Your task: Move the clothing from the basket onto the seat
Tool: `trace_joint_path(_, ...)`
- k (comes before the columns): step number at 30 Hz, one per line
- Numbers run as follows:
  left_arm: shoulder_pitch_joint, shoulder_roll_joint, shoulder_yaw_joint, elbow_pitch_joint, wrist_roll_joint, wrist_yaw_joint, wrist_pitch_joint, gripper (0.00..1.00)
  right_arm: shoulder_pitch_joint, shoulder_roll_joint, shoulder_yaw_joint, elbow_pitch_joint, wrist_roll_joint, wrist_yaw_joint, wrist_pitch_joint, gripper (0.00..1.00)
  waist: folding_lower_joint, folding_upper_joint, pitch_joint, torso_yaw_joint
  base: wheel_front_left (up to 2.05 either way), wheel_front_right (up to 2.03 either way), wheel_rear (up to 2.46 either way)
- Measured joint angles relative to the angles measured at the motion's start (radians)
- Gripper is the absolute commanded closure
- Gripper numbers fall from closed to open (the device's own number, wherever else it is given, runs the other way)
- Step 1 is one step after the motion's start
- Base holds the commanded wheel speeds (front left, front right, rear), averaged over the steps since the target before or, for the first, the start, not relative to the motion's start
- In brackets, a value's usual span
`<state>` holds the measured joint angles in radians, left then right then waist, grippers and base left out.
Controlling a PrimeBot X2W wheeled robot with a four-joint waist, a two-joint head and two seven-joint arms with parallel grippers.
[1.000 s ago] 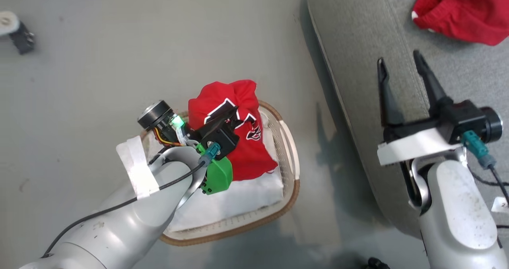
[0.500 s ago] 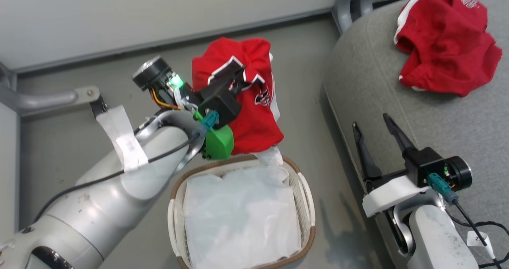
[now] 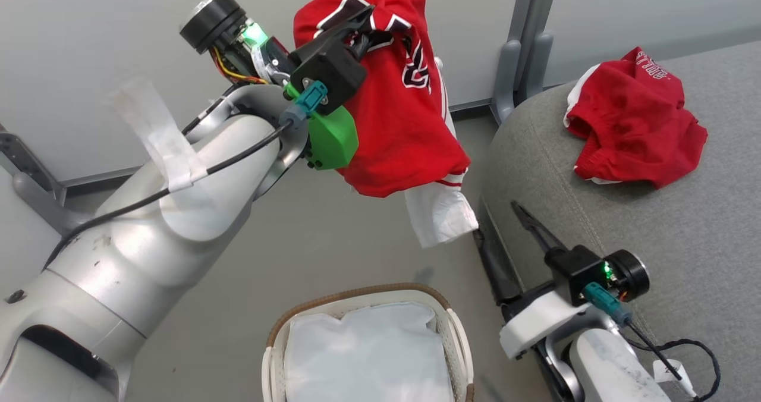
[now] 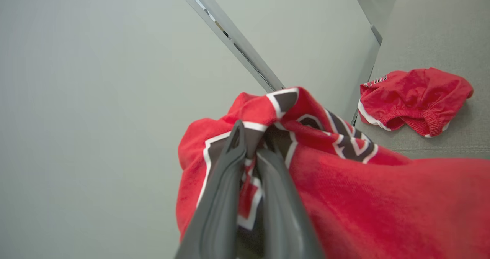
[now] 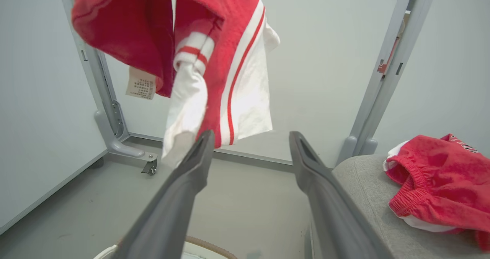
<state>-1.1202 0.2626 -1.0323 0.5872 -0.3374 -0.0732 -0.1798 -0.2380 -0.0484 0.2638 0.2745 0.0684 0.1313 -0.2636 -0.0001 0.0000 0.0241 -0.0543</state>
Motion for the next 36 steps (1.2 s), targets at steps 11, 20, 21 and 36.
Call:
trace_joint_path(11,-0.017,-0.02,-0.02,-0.033,-0.004,-0.005,0.029,1.0,-0.053,0.0,0.117,-0.038,0.076,0.0,0.0,0.0,0.0,0.0,-0.018,0.009,0.0,0.0,0.0)
trace_joint_path(20,-0.019,-0.031,-0.037,-0.105,-0.005,0.002,0.028,1.0,-0.181,0.0,0.096,0.03,0.049,0.0,0.0,0.0,0.0,0.0,-0.014,0.034,0.0,0.0,0.0)
trace_joint_path(21,-0.019,-0.031,-0.039,-0.113,-0.005,0.002,0.028,1.0,-0.192,0.0,0.093,0.036,0.046,0.0,0.0,0.0,0.0,0.0,-0.013,0.036,0.0,0.0,0.0)
trace_joint_path(36,0.035,-0.021,-0.06,-0.188,-0.051,0.0,0.029,1.0,-0.34,0.0,0.107,0.134,0.038,0.0,0.0,0.98,0.0,0.0,0.016,0.058,0.0,0.0,0.0)
